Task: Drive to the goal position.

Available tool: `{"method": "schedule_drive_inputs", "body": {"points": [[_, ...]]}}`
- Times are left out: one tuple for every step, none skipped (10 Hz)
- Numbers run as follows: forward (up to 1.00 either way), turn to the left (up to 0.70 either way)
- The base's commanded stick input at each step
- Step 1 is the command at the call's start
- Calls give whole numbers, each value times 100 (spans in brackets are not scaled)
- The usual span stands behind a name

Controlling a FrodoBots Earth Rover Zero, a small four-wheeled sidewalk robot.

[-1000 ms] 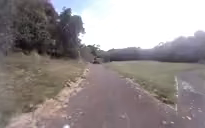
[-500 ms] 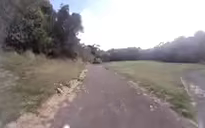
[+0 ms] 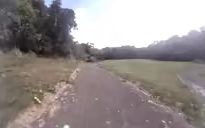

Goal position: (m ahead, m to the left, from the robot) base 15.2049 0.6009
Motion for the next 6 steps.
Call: {"method": "schedule_drive_inputs", "body": {"points": [[100,0],[100,0],[100,2],[100,7],[100,40],[100,40]]}}
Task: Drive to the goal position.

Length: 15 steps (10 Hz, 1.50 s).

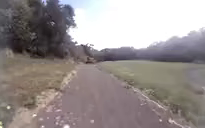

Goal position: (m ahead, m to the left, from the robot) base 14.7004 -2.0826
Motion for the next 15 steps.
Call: {"method": "schedule_drive_inputs", "body": {"points": [[100,40],[100,25],[100,9],[100,0],[100,0],[100,0],[100,0],[100,0],[100,0],[100,2],[100,2],[100,2],[100,2],[100,2],[100,2]]}}
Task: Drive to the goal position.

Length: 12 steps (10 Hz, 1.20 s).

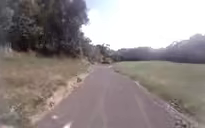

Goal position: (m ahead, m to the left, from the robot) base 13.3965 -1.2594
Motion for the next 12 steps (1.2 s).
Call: {"method": "schedule_drive_inputs", "body": {"points": [[100,2],[100,2],[100,2],[100,2],[100,2],[100,2],[100,2],[100,2],[100,2],[100,2],[100,2],[100,2]]}}
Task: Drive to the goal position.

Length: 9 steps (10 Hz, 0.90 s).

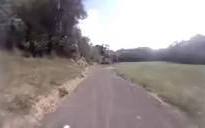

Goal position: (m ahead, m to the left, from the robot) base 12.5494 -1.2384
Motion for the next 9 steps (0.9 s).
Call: {"method": "schedule_drive_inputs", "body": {"points": [[100,2],[100,2],[100,2],[100,1],[100,0],[100,0],[100,0],[100,0],[100,0]]}}
